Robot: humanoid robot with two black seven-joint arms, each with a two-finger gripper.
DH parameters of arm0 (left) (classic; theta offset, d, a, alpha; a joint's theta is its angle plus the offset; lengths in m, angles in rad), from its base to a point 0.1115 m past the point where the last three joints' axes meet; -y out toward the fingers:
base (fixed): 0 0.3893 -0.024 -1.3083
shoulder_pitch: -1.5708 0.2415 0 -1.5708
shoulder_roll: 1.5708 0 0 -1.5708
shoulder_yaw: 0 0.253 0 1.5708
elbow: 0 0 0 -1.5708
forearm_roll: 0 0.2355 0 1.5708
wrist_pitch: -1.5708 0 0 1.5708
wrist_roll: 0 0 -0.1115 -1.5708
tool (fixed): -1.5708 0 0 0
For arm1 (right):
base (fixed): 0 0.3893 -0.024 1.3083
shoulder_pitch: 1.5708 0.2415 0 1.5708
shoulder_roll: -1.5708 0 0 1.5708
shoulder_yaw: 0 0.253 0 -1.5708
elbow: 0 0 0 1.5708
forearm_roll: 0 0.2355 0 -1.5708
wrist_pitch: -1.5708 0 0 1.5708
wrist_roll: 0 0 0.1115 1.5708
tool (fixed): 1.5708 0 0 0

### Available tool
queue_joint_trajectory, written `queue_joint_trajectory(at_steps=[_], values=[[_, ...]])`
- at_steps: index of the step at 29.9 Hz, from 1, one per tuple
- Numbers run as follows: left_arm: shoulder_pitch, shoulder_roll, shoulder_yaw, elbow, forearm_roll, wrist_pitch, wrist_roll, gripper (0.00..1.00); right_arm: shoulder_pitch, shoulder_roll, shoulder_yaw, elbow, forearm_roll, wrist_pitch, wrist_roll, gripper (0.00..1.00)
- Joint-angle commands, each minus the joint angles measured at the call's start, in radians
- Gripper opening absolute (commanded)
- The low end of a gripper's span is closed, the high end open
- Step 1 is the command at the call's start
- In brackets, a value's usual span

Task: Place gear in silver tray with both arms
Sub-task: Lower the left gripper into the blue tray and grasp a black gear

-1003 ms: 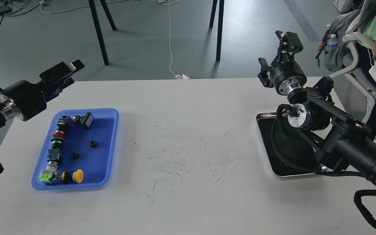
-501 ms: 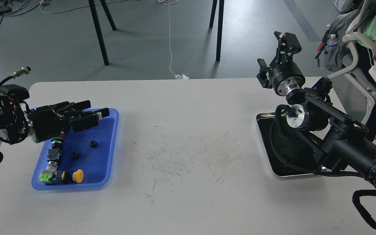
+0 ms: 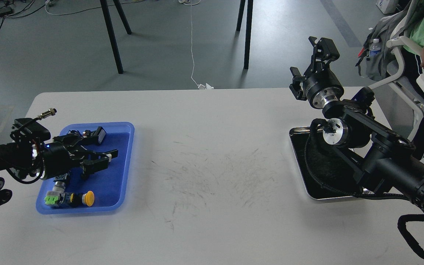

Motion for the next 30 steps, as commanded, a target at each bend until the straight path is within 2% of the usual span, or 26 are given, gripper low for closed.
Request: queue_joint_trajectory(at_steps=[1,9,15,30], values=[[0.035,-0.002,0.007,0.009,0.046,0.03,0.0,0.87,0.0,-0.001,-0.003,0.0,0.0,0.0,0.0,0.99],[0.046,-0.011,0.007,0.047,0.08,0.064,0.0,0.79,0.002,-0.002,-0.006,0.002,0.0,-0.005,0.0,0.99],[0.048,-0.063,0.007,0.133,0.08,0.081,0.0,0.77,0.002,-0.001,-0.006,0.002,0.0,-0.006,0.0,0.99],[0.075,-0.129,0.004,0.219,0.076,0.098,0.0,0.71,0.002,-0.001,-0.008,0.0,0.0,-0.006,0.0,0.99]])
